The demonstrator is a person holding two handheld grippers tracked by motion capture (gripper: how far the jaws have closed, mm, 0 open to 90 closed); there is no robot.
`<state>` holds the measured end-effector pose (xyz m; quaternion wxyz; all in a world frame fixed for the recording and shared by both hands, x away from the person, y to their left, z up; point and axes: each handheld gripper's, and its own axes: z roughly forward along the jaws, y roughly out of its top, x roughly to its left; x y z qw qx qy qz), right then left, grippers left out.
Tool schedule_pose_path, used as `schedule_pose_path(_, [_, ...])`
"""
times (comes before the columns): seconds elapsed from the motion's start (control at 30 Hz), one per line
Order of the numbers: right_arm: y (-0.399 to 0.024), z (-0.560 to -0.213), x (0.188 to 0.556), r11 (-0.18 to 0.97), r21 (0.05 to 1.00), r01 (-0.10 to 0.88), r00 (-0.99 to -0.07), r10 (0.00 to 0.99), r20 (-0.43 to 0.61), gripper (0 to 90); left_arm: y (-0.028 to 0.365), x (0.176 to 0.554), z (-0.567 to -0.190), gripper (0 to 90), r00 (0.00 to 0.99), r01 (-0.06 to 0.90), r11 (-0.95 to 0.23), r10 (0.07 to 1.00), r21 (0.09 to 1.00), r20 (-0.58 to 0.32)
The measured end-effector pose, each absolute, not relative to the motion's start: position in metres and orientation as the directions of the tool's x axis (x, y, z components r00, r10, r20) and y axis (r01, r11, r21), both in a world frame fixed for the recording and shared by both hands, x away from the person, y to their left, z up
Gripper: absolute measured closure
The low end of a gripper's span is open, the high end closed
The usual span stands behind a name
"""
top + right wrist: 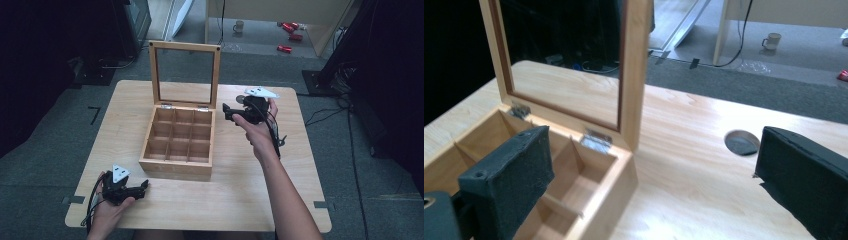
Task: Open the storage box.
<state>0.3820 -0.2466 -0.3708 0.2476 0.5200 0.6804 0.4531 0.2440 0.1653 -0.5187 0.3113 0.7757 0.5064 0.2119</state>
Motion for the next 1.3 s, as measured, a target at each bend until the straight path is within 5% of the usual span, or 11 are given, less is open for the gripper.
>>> schedule_pose_path(1.3, [-0.368, -0.456, 0.253, 0.001, 0.841, 0.542, -0.206, 0.970, 0.131, 2.1, 0.165, 0.242, -0.519, 7.2, 0.395, 0.654, -0.293, 0.918, 0.697, 0.015])
